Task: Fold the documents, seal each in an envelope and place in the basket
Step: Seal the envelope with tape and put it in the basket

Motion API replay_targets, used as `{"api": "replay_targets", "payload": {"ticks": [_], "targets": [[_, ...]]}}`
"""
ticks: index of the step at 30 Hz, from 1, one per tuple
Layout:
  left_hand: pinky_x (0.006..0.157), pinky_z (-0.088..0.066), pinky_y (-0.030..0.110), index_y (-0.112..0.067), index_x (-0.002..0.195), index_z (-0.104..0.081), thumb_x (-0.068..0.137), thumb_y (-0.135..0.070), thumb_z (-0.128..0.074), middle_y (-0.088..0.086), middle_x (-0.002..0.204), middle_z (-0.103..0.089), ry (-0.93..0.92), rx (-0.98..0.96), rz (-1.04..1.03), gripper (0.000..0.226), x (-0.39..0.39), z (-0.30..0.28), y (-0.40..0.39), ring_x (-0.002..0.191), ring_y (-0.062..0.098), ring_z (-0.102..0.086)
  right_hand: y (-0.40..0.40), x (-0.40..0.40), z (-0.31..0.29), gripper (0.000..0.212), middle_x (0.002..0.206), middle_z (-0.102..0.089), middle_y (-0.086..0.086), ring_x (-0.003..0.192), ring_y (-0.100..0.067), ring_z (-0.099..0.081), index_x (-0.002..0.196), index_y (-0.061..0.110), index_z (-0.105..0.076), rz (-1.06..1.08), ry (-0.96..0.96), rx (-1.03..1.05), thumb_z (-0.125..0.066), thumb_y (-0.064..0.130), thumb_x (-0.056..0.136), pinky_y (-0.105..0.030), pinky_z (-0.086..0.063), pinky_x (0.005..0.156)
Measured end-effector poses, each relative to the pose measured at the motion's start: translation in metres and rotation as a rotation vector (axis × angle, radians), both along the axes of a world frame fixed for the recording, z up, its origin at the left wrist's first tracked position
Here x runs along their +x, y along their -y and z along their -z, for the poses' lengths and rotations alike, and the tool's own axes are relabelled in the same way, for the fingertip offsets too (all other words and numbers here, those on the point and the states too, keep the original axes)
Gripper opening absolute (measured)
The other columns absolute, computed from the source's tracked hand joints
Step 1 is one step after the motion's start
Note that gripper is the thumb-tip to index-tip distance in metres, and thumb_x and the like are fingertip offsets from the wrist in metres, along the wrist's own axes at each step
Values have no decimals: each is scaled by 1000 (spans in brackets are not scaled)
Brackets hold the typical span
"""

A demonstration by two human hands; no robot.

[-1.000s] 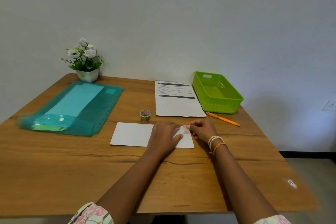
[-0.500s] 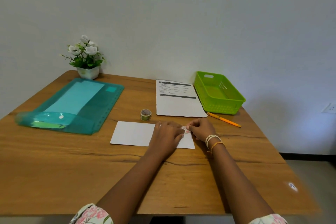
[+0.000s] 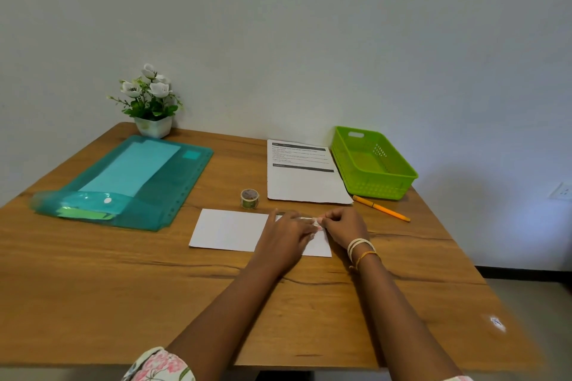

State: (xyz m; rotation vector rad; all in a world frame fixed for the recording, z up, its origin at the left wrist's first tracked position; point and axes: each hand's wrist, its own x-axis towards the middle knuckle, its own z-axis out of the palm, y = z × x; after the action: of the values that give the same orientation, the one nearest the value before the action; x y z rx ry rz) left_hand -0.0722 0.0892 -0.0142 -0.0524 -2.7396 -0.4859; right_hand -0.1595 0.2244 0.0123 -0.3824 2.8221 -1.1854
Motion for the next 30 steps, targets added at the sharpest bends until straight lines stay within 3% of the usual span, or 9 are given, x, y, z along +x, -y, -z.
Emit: {"api": "replay_targets", "payload": {"ticks": [6,9,12,18,21,27,30], "targets": [[118,-15,45,-37,129,-59,99,-38,-46,-5,137,-57,27,9,-36,33,-3,5,0,132,9,-43,0,4,3,8,79,-72,8,76,-10,-64,84,24,-76,25,-34,1,-69,25,81,-24,-48,67],[118,-14,45,-35,129,-59,99,-38,-47,-5,138,-56,45,12,-41,33,-5,4,0,133,9,-42,3,6,2,11,68,-65,15,69,-8,-61,77,31,-72,79,-63,7,-66,22,80,-22,-45,59],[117,-14,45,-35,129,-59,99,-38,-45,-6,138,-56,48,-3,-42,34,-5,4,0,133,9,-41,4,9,3,14,69,-67,11,69,-13,-62,72,30,-70,105,-92,22,-64,21,80,-23,-46,60],[115,-25,41,-31,128,-61,99,-37,-45,-10,132,-60,5,-15,-51,34,-2,2,0,131,9,-43,-5,21,11,8,81,-67,9,73,-7,-60,83,26,-76,20,-191,-2,-69,22,81,-22,-46,61],[113,-31,40,-29,129,-60,98,-37,-46,-10,131,-61,19,3,-51,35,-3,3,-1,129,8,-44,-10,28,16,13,90,-59,2,82,-11,-58,94,24,-76,4,-234,19,-69,23,84,-27,-52,72],[116,-25,40,-26,139,-49,101,-36,-37,-9,144,-49,51,-53,-42,41,1,-2,-2,135,9,-37,-14,42,17,20,85,-53,3,75,-11,-52,100,22,-75,-41,-372,90,-62,19,85,-20,-43,65],[117,-22,41,-26,144,-43,102,-36,-31,-8,149,-43,82,-90,-37,44,2,-3,-2,138,11,-33,-13,44,18,27,91,-55,0,79,-15,-55,106,19,-73,-84,-432,163,-55,27,88,-22,-41,65]]}}
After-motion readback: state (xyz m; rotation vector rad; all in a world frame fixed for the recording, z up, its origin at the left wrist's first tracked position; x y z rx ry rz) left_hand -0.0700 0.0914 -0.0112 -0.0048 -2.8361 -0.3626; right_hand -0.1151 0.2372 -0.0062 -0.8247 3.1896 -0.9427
